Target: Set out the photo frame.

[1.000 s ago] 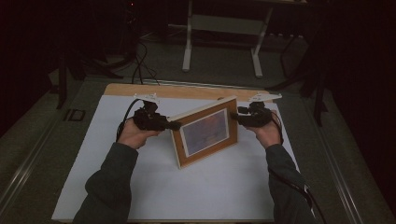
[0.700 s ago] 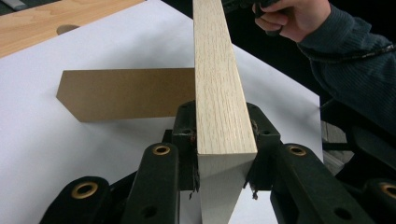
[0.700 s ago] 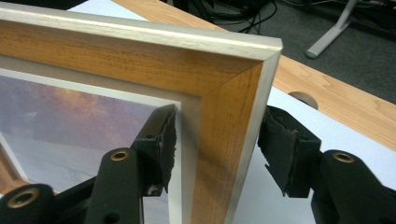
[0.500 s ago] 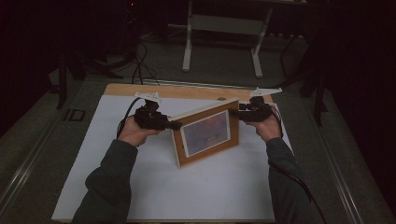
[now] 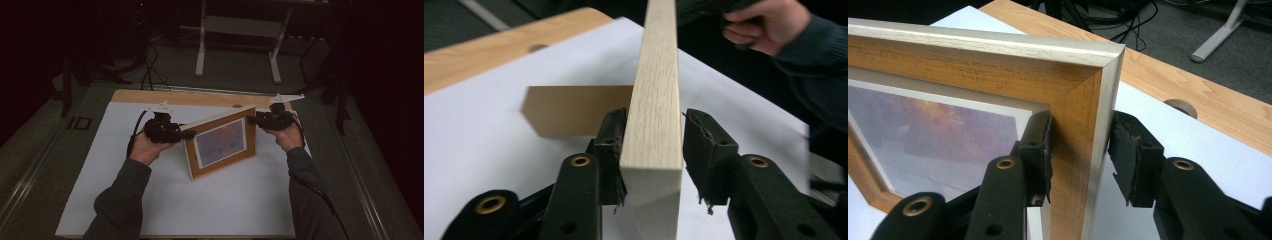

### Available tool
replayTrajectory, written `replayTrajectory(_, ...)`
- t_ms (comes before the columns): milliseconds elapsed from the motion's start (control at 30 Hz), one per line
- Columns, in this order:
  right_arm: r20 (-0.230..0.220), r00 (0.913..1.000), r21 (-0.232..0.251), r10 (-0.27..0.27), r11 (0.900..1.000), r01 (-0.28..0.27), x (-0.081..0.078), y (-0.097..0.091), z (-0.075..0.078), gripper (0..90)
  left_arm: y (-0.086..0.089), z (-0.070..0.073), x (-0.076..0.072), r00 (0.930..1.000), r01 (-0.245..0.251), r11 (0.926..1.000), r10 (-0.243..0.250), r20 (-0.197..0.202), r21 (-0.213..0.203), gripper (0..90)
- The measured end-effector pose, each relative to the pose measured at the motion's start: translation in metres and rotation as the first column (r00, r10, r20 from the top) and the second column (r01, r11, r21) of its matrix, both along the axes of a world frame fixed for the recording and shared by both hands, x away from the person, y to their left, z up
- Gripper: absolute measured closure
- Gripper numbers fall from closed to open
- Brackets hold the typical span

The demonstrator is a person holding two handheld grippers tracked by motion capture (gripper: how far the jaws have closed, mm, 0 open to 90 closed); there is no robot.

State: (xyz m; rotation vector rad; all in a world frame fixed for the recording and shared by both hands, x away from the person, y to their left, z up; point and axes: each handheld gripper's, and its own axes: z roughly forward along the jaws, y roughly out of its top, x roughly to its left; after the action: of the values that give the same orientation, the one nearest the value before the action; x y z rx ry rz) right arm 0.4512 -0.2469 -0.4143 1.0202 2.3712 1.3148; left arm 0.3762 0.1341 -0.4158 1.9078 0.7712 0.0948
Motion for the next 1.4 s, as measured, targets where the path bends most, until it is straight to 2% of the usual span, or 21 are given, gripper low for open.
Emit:
replayTrajectory(100, 0.0, 1.0, -0.001, 0.0, 1.0, 0.0, 0.0, 0.0, 0.0, 61.3, 0.0, -0.004, -0.012, 0.997, -0.074, 0.9972, 0.074, 0.022, -0.011, 59.6)
replayTrajectory(233, 0.002, 1.0, -0.005, -0.007, 1.0, 0.007, -0.001, 0.001, 0.001, 61.3, 0.002, -0.011, -0.026, 0.9899, -0.136, 0.9904, 0.137, 0.037, -0.024, 60.3)
replayTrajectory(333, 0.003, 0.9999, -0.006, -0.01, 0.9999, 0.01, -0.002, 0.001, 0.0, 61.3, 0.005, -0.016, -0.035, 0.9827, -0.179, 0.9836, 0.18, 0.044, -0.02, 66.0)
replayTrajectory(433, 0.006, 0.9999, -0.013, -0.014, 0.9998, 0.014, -0.003, 0.001, 0.001, 61.3, 0.007, -0.018, -0.036, 0.9818, -0.185, 0.9821, 0.186, 0.038, -0.035, 69.0)
replayTrajectory(533, 0.009, 0.9996, -0.02, -0.028, 0.9994, 0.028, -0.005, 0.002, 0.001, 61.5, 0.005, -0.016, -0.035, 0.9816, -0.186, 0.9824, 0.187, 0.042, -0.018, 69.6)
replayTrajectory(700, 0.011, 0.9997, -0.009, -0.022, 0.9997, 0.022, -0.007, 0.001, 0.0, 62.2, 0.009, -0.015, -0.032, 0.9832, -0.178, 0.9838, 0.179, 0.036, -0.016, 70.1)
replayTrajectory(733, 0.026, 0.9993, -0.006, -0.027, 0.9996, 0.027, -0.009, -0.002, 0.002, 74.3, 0.014, -0.014, -0.031, 0.9797, -0.197, 0.9804, 0.197, 0.037, -0.008, 70.4)
replayTrajectory(767, 0.021, 0.9996, 0.012, -0.018, 0.9998, 0.018, -0.009, -0.004, 0.002, 74.1, 0.014, -0.014, -0.031, 0.9797, -0.197, 0.9804, 0.197, 0.037, -0.008, 70.5)
replayTrajectory(800, 0.023, 0.9996, 0.004, -0.014, 0.9999, 0.014, -0.008, -0.004, 0.002, 72.4, 0.017, -0.014, -0.029, 0.9832, -0.18, 0.9835, 0.181, 0.025, -0.017, 70.7)
replayTrajectory(867, 0.013, 0.9999, -0.015, -0.012, 0.9998, 0.012, -0.007, -0.003, 0.001, 65.0, 0.017, -0.014, -0.028, 0.9842, -0.174, 0.9846, 0.175, 0.027, -0.013, 70.6)
replayTrajectory(1000, -0.006, 1.0, 0.004, 0.006, 1.0, -0.006, -0.002, -0.002, -0.003, 51.0, 0.018, -0.014, -0.027, 0.9862, -0.163, 0.9865, 0.164, 0.025, -0.013, 70.6)
replayTrajectory(1033, -0.006, 1.0, 0.004, 0.006, 1.0, -0.006, -0.002, -0.002, -0.003, 51.0, 0.018, -0.014, -0.027, 0.9862, -0.163, 0.9865, 0.164, 0.025, -0.013, 70.6)
replayTrajectory(1067, -0.025, 0.999, 0.016, 0.037, 0.9992, -0.036, 0.001, 0.0, -0.005, 46.9, 0.018, -0.013, -0.026, 0.9871, -0.158, 0.9874, 0.158, 0.024, -0.009, 70.6)
replayTrajectory(1133, -0.029, 0.9982, 0.017, 0.052, 0.9985, -0.052, 0.003, 0.002, -0.007, 41.8, 0.018, -0.013, -0.025, 0.9879, -0.153, 0.9882, 0.153, 0.023, -0.005, 70.5)
replayTrajectory(1300, -0.027, 0.9975, 0.037, 0.066, 0.9972, -0.065, 0.007, 0.004, -0.008, 36.8, 0.018, -0.012, -0.024, 0.9886, -0.149, 0.9889, 0.149, 0.024, 0.002, 70.4)
replayTrajectory(1400, -0.036, 0.9962, 0.068, 0.08, 0.9947, -0.077, 0.012, 0.003, -0.01, 34.5, 0.018, -0.012, -0.023, 0.9894, -0.144, 0.9896, 0.144, 0.022, 0.004, 70.4)
